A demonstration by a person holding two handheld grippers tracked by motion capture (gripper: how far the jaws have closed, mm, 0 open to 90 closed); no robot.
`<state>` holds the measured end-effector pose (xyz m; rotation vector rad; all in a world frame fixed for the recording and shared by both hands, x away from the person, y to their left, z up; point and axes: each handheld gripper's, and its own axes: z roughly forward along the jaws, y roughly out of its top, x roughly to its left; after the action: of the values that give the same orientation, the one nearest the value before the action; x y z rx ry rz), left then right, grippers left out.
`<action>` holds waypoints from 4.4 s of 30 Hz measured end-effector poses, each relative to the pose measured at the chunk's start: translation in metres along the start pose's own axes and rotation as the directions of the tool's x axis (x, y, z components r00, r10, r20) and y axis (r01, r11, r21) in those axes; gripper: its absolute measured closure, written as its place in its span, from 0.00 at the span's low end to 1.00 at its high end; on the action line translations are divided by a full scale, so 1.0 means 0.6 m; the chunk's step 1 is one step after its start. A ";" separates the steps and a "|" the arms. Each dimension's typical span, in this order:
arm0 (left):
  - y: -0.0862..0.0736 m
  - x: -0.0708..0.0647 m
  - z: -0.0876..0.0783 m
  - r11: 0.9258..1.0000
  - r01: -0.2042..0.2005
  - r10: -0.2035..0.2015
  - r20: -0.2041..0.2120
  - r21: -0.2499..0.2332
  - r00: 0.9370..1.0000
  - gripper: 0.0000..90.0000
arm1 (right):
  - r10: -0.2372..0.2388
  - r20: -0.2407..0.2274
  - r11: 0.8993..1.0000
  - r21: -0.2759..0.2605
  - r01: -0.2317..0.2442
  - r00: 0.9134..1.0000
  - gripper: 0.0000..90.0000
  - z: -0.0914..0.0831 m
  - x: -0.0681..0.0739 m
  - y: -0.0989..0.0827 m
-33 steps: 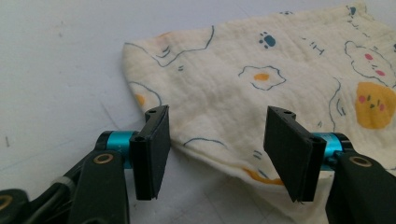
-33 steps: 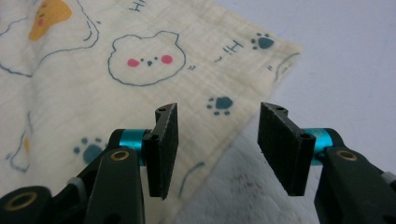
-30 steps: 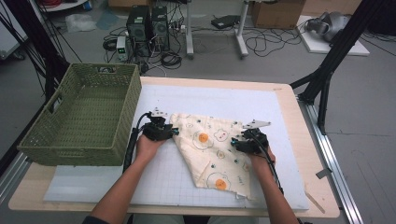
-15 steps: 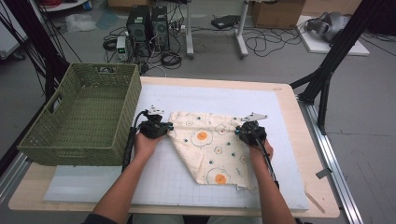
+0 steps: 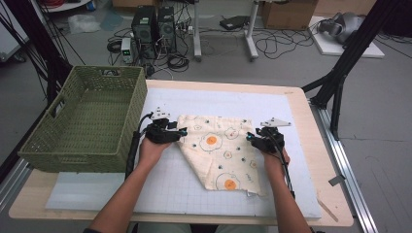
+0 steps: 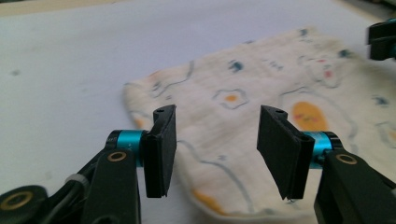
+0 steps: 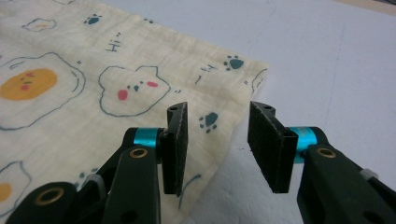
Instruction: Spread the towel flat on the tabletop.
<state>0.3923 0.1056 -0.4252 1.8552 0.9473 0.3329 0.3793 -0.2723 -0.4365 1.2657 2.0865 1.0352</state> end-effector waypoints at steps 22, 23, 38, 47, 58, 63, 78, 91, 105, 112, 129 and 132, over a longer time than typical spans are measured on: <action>-0.041 -0.117 0.031 0.972 -0.179 0.151 0.180 0.153 0.972 0.53 | -0.067 -0.061 0.998 -0.017 0.067 0.996 0.50 -0.084 0.013 -0.041; -0.044 -0.119 0.032 0.969 -0.189 0.158 0.187 0.161 0.970 0.55 | -0.075 -0.064 0.997 -0.018 0.074 0.995 0.50 -0.086 0.014 -0.042; -0.075 -0.121 -0.040 0.965 -0.241 0.225 0.144 0.104 0.964 0.95 | -0.059 -0.064 0.998 -0.024 0.058 0.996 0.50 -0.119 0.036 -0.068; -0.096 -0.087 -0.105 0.987 -0.142 0.135 0.084 0.072 0.987 0.72 | -0.064 -0.060 0.998 -0.020 0.063 0.996 0.50 -0.128 0.051 -0.072; -0.090 -0.048 -0.137 0.998 -0.054 0.054 -0.010 -0.011 0.999 0.49 | -0.049 -0.051 0.999 0.010 0.050 0.997 0.50 -0.122 0.042 -0.076; -0.103 -0.047 -0.109 0.997 -0.049 0.051 -0.023 0.055 0.998 0.48 | -0.054 -0.126 0.997 0.054 0.061 0.991 0.55 -0.113 0.044 -0.080; -0.111 -0.066 -0.087 0.976 -0.153 0.157 -0.013 0.158 0.987 0.96 | 0.005 -0.141 0.988 0.155 0.017 0.990 0.90 -0.107 0.052 -0.090; -0.118 -0.073 -0.111 0.975 -0.128 0.126 0.022 0.183 0.992 0.96 | -0.038 -0.151 0.979 0.193 0.067 0.988 0.97 -0.125 0.071 -0.091; -0.111 -0.069 -0.125 0.986 -0.066 0.062 0.033 0.156 0.998 0.62 | -0.045 -0.178 0.984 0.160 0.074 0.983 0.75 -0.159 0.074 -0.103; -0.077 -0.035 -0.093 0.997 -0.019 0.021 -0.021 0.071 1.000 0.54 | -0.073 -0.124 0.994 0.072 0.082 0.990 0.57 -0.142 0.056 -0.082; -0.022 0.031 0.003 0.995 0.070 -0.061 -0.129 0.069 0.990 0.58 | -0.053 -0.055 0.996 0.068 0.057 0.997 0.63 -0.038 0.012 -0.005; -0.024 0.035 0.010 0.994 0.094 -0.085 -0.144 0.057 0.986 0.64 | -0.024 -0.019 0.997 0.074 0.025 1.000 0.68 -0.022 -0.002 0.002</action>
<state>0.4030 0.1201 -0.4439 1.8585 1.1461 0.3871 0.3709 -0.2778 -0.4276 1.2671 2.1669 0.9702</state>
